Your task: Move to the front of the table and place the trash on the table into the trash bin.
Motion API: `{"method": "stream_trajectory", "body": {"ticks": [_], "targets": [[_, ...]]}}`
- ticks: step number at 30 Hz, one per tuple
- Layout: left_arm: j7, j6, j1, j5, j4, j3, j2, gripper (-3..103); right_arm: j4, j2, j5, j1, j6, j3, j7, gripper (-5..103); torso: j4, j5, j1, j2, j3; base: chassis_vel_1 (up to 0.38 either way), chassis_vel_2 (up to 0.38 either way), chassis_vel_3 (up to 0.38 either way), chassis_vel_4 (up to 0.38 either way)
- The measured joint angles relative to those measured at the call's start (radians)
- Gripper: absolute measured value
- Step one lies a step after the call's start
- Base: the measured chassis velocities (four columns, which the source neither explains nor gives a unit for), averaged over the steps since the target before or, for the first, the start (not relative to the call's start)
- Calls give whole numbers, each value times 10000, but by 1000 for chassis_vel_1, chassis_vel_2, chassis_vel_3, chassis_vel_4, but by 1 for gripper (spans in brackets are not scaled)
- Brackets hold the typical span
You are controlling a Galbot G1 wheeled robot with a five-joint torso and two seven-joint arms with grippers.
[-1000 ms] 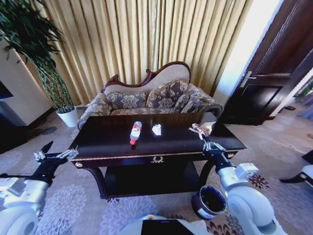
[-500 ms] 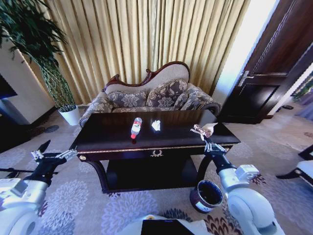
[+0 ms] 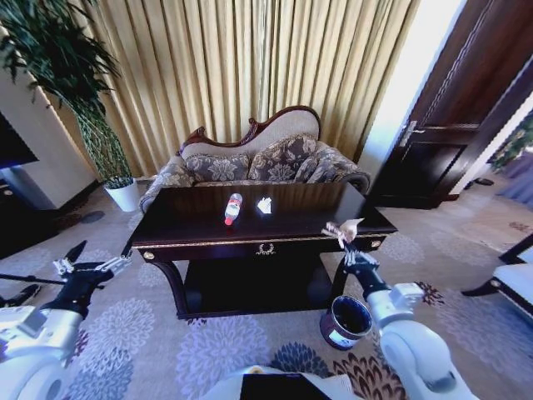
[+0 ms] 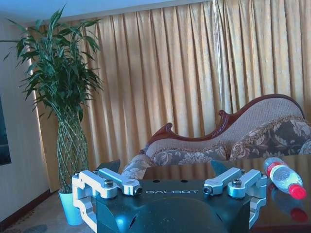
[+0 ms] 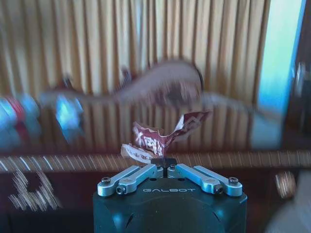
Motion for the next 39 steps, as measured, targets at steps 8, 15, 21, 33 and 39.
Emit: {"method": "stream_trajectory", "body": {"ticks": [8, 15, 21, 33, 39], "targets": [[-32, -145, 121, -292, -1, -349, -15, 100, -4364, 190, 345, 1679, -164, -292, -97, 0, 0, 2, 0, 0, -1, 0, 0, 0, 0], [-88, -234, 149, -422, 0, -477, -163, 100, -7484, 450, -497, 3015, 192, -462, 63, 0, -3, 0, 1, 0, -1, 0, 0, 0, 0], [-85, -332, 209, -423, 0, -476, -372, 100, -9404, 575, -1079, 3530, 761, -462, 406, 0, -1, 0, 0, 1, -1, 0, 0, 0, 0], [-25, -371, 171, -382, 0, -392, -483, 100, -11029, 376, -1058, 4165, 1511, -489, 1166, 14, -1, -1, -1, 2, -2, 0, 0, 0, 0], [-14, -402, 176, -377, 0, -385, -439, 100, -10705, 436, -1025, 4081, 1516, -486, 1234, 36, 0, -1, -1, 1, -2, 0, 0, 0, 0]]}}
